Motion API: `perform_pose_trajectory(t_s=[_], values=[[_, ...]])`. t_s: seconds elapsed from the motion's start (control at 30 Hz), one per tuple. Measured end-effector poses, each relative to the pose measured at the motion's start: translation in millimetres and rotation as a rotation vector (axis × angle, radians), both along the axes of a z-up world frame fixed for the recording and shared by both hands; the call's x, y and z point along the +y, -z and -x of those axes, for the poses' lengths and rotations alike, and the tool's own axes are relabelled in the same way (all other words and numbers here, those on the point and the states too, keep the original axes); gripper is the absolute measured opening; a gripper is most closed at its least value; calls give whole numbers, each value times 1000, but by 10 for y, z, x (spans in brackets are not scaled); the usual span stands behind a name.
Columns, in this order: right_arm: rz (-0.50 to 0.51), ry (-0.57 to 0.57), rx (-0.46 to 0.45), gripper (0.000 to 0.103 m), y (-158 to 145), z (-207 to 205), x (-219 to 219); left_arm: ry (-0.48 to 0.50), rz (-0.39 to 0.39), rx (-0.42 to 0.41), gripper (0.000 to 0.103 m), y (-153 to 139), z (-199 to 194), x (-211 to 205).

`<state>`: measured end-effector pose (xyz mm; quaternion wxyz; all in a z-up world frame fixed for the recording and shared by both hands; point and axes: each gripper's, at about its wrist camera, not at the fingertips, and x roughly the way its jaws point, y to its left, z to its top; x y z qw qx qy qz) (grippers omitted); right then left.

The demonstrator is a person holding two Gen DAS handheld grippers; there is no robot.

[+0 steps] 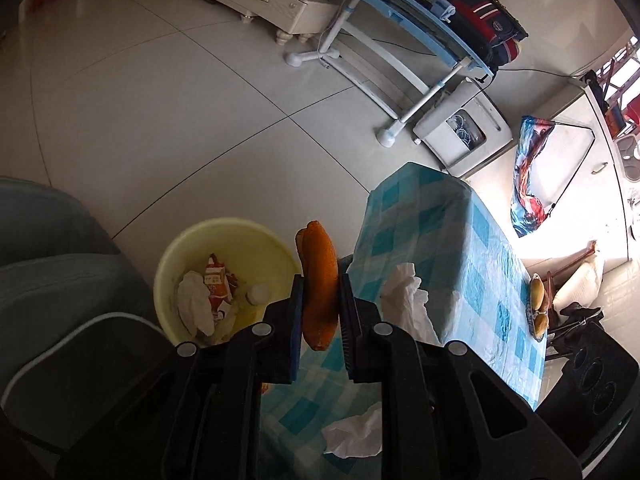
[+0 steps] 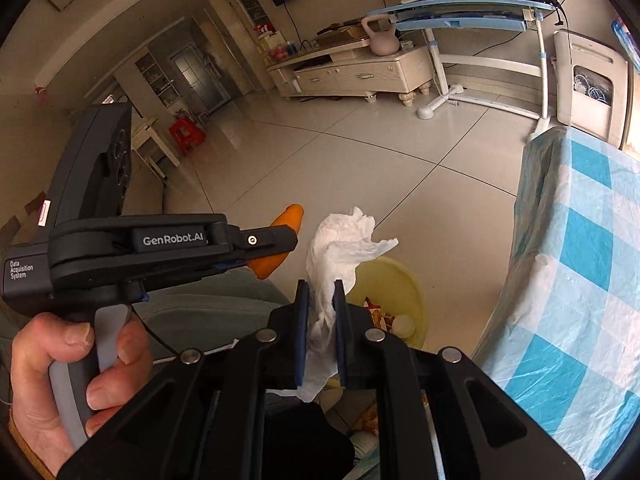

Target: Collect trash

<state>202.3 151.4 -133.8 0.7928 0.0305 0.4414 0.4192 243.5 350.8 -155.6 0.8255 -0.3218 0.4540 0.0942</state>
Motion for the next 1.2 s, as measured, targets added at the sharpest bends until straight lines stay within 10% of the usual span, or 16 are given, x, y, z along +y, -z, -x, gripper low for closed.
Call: perform_pose_trajectory(t_s=[0.2, 0.3, 1.2], values=[[121, -15, 3, 17, 212, -129, 444, -99, 3, 19, 39, 54, 93, 165], [173, 0, 28, 56, 335, -183, 558, -130, -9, 23, 45, 47, 117, 220], [102, 417, -274, 79, -305, 656, -1363, -51, -504, -290, 85, -1021, 405, -709]])
